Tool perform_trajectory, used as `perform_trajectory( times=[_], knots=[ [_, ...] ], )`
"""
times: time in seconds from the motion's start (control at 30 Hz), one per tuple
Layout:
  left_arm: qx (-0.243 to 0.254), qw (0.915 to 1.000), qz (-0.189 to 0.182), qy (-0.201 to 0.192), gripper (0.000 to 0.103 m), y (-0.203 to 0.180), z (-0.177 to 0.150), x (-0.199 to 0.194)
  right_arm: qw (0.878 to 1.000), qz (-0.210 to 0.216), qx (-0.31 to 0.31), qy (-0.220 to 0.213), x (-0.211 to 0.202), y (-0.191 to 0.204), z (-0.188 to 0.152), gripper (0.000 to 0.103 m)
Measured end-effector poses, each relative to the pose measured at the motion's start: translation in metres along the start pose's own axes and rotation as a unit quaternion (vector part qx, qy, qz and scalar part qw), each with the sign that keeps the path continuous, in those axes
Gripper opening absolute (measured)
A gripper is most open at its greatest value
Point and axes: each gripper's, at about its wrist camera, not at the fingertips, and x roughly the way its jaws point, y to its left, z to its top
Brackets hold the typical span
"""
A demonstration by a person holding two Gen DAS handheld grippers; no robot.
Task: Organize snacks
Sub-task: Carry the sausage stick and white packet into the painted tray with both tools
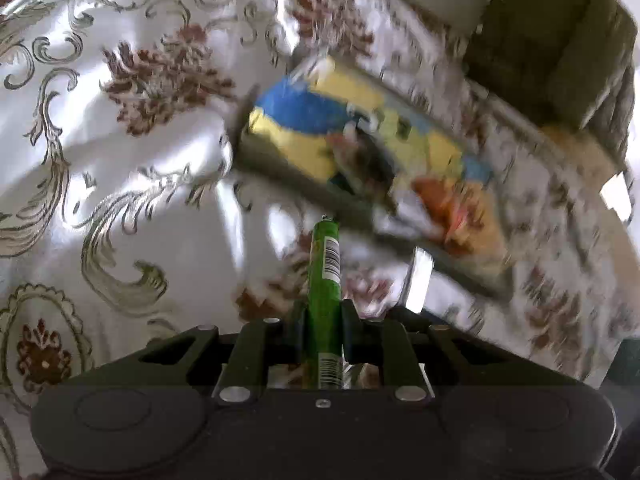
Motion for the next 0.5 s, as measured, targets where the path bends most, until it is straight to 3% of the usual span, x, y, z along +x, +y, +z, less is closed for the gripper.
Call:
perform_trajectory(
  times=[0.3,0.5],
  knots=[
    [0.054,0.9960,-0.011,-0.071,0.019,-0.030,0.030,0.007,0.998,0.002,0.006,-0.059,-0.021,-0.012,0.024,0.027],
    [0.105,0.9858,0.006,-0.131,0.019,-0.051,0.059,0.028,0.995,-0.019,0.012,-0.101,-0.018,-0.028,0.053,0.027]
  ],
)
